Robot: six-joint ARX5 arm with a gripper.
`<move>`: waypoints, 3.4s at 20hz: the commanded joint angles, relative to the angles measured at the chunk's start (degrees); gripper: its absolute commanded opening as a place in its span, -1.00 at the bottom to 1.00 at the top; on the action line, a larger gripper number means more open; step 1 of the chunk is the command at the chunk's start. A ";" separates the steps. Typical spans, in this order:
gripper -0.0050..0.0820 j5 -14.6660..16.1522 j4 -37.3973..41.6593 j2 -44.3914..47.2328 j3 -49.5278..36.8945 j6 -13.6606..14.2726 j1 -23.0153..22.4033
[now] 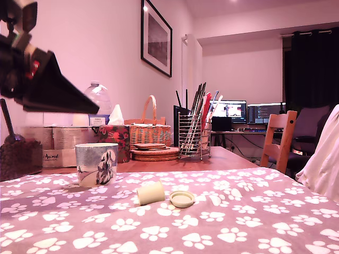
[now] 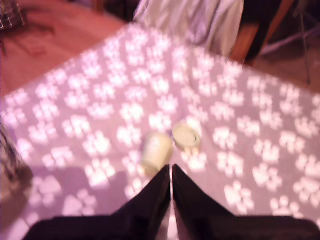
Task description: Pick up the coffee capsules on the table and drop them inside the coffee cup
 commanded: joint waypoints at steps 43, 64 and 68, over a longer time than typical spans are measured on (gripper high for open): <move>0.31 -5.95 31.26 14.38 -6.19 -0.94 -9.18; 0.31 -1.64 20.52 36.41 13.42 0.20 -6.38; 0.31 -1.27 15.69 38.77 16.02 2.03 -6.08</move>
